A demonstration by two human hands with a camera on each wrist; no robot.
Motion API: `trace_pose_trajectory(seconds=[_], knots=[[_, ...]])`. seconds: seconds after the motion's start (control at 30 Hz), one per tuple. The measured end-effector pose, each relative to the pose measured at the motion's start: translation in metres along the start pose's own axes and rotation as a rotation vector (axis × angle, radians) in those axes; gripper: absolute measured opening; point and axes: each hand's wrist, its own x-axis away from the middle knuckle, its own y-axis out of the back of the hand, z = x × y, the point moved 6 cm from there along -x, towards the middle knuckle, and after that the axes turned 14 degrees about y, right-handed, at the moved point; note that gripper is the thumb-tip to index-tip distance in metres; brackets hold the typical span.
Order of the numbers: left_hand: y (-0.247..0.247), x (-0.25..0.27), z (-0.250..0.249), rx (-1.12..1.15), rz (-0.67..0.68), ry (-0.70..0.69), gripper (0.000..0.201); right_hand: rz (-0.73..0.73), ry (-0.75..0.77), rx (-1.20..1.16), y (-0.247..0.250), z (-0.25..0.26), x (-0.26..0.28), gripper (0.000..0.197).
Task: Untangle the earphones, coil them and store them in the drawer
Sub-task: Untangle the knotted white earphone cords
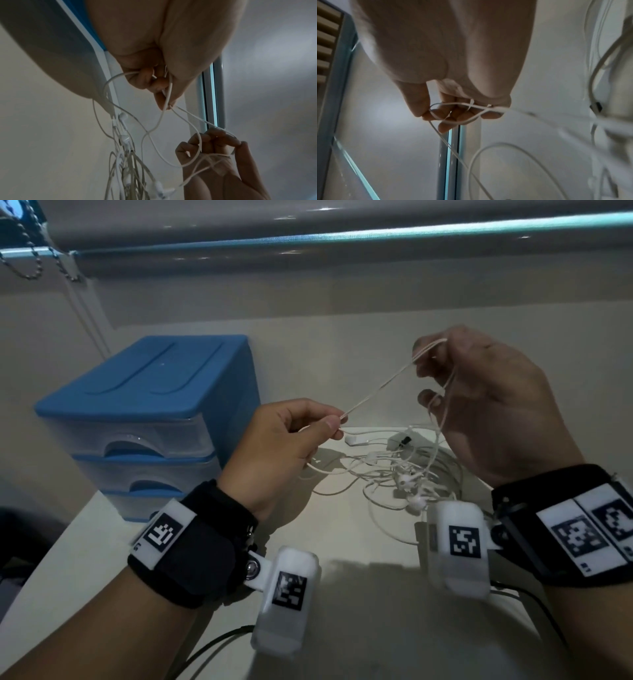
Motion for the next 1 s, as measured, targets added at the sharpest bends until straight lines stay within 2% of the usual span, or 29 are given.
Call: trace_pose_trajectory(seconds=[0.27,0.43,0.53,0.6,0.67,0.8,0.9,1.0], knots=[[-0.001,-0.004,0.006,0.013,0.001,0.050,0.012,0.001,0.017,-0.195,-0.003,0.007,0.001,0.014],[0.002,-0.006,0.011,0.003,-0.023,0.105,0.015,-0.098,0.088,-0.378,0.011,0.016,-0.007,0.022],[0.002,-0.007,0.011,0.029,-0.021,0.128,0.018,-0.185,0.091,-0.259,0.023,0.015,-0.009,0.024],[-0.001,-0.006,0.011,0.115,0.023,0.164,0.030,-0.212,0.084,-0.115,0.028,0.012,-0.008,0.023],[-0.005,-0.005,0.012,0.223,0.098,0.216,0.042,-0.187,0.080,-0.084,0.025,0.007,-0.007,0.024],[-0.007,0.001,0.007,0.305,0.173,0.229,0.051,-0.148,0.089,-0.164,0.018,0.010,-0.005,0.025],[-0.007,0.001,0.005,0.305,0.181,0.212,0.045,-0.126,0.050,-0.146,0.017,0.008,-0.004,0.028],[-0.008,-0.002,0.003,0.216,0.136,0.128,0.032,0.008,-0.035,-0.201,0.004,0.001,0.000,0.027]])
